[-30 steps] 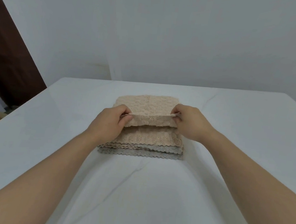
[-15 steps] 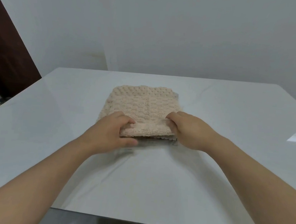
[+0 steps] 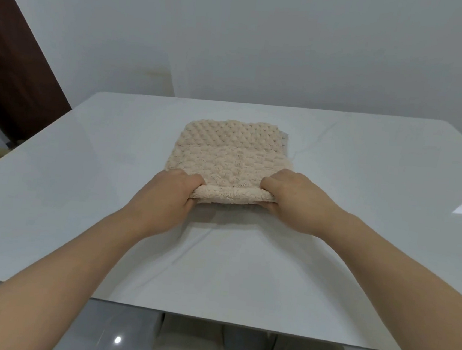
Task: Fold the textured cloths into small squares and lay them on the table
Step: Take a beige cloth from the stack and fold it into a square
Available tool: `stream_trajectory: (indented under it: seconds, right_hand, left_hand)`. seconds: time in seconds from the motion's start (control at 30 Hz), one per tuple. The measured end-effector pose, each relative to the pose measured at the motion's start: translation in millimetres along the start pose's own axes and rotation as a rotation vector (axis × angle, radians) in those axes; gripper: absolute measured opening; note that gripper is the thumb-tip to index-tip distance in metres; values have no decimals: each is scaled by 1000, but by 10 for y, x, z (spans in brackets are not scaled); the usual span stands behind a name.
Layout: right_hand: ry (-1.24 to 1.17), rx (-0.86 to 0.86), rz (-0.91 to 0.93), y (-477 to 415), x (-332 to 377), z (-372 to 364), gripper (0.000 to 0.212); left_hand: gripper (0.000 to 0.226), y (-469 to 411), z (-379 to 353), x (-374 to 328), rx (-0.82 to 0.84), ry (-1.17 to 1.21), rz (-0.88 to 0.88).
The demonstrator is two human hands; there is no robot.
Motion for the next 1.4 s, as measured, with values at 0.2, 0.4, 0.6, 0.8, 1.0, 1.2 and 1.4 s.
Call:
stream_trajectory:
  seconds: [0.2,0.4,0.6,0.8,1.0,1.2,1.4]
  right_hand:
    - [-18,44,-75,34,34,-34,17]
    - [-164,67,-61,22,42,-63,47]
    - [-121,94,-106,5,-12,-123,45]
    - [1,105,-112,-42,-35,-116,25]
    - [19,50,-66,-95,-40,-110,23]
    - [-119,73,-102,-112,-55,-112,46]
    - [-158,135,-105,-127,-91,-100,38]
  left_hand:
    - [22,52,-47,-34,7,42,17]
    - [63,-4,-110,3,111,39,35]
    - [40,-13,-105,29,87,-7,-5]
    - [18,-57,-110,-12,28,-26,-23]
    - [16,-189,-147,48,-6,-69,-39]
    - [33,-201,-181,94,46,-67,15]
    - [22,-226,-129,42,105,-10,49]
Point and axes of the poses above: each hand's wrist, its own y-axis away from the middle knuckle, its own z-axis out of the back of the hand, x = y × z, the point moved 4 cm from there along -y, towards the middle knuckle, and after that the axes turned 4 degrees about z, right-handed, at the moved point
